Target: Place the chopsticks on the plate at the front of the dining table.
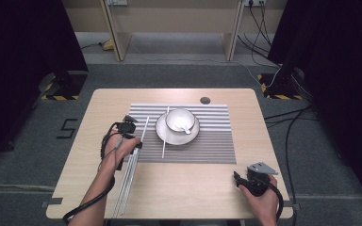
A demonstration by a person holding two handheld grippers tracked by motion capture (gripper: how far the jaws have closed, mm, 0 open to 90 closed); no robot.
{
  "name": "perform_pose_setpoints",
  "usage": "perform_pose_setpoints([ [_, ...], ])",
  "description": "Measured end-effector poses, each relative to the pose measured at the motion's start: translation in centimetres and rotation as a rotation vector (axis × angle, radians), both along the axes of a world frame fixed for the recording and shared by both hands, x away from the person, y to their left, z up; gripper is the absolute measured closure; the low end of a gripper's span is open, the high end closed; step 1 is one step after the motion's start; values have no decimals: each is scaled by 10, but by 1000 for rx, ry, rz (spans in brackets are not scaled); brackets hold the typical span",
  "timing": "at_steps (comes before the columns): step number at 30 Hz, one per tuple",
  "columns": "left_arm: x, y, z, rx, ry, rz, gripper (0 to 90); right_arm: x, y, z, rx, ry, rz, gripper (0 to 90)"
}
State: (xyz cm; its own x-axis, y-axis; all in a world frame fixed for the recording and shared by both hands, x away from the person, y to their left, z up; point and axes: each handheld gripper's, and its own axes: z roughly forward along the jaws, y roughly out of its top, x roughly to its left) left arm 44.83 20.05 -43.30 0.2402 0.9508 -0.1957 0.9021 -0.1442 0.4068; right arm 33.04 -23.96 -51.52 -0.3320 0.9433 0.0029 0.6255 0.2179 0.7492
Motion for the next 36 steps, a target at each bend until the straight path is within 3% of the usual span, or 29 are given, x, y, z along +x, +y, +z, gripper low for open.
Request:
perform_pose_setpoints([
  [36,20,-19,2,-31,-29,-8,846,0,0,0,0,0,1,405],
])
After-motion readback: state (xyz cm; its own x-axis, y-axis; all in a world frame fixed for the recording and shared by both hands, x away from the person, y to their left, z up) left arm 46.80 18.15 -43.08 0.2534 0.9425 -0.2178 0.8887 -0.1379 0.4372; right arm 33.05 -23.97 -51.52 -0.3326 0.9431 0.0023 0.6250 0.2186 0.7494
